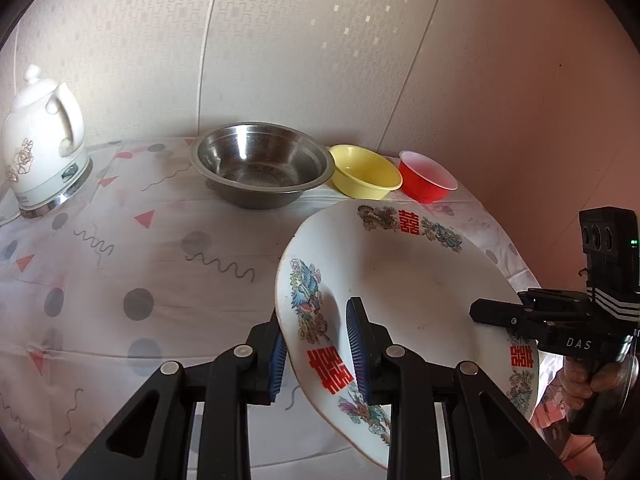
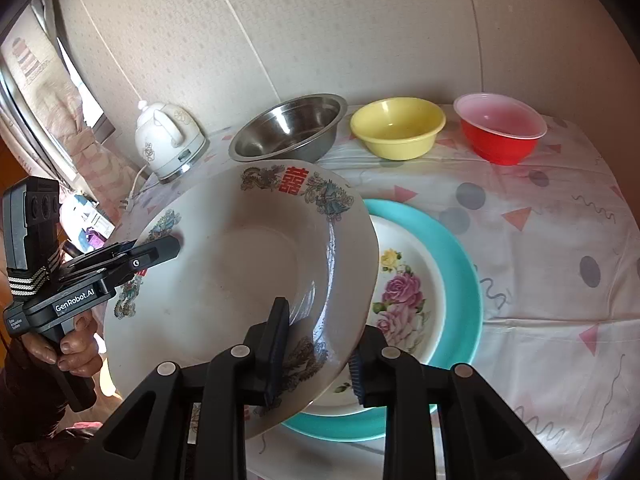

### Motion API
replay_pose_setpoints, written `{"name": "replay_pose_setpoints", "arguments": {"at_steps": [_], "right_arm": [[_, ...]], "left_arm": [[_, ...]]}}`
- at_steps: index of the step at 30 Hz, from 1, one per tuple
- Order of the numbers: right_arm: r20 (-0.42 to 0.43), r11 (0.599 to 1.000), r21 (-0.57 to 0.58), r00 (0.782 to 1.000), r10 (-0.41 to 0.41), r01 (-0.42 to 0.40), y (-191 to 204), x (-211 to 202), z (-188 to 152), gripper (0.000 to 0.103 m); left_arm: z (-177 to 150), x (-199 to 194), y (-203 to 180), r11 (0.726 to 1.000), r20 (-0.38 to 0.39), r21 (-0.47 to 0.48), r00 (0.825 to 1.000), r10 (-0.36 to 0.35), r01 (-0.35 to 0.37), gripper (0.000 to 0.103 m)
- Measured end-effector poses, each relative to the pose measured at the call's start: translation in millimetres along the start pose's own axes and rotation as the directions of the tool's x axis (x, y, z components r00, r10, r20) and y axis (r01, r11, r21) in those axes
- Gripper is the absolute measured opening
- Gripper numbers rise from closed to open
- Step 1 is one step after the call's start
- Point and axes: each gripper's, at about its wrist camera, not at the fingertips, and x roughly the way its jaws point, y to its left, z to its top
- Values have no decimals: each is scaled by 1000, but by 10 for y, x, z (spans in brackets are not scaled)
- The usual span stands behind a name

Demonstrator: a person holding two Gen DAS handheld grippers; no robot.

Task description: Organize plates and bowls

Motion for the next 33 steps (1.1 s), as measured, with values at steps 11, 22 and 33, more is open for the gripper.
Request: {"name": "replay_pose_setpoints", "arguments": {"at_steps": [11, 22, 33], "right_arm": [[6, 995, 89, 999, -53, 52, -454, 16, -34, 27], [-4, 990, 110, 996, -87, 87, -584, 64, -118, 27], [-8, 988, 112, 994, -110, 110, -586, 118, -160, 27]], "left_arm": [[112, 424, -297, 998, -49, 57, 999, -20, 23, 28], [60, 563, -362, 997, -93, 75, 996, -16, 23, 28], [-18, 633, -362, 998, -114, 58, 994, -3, 10, 28]]}}
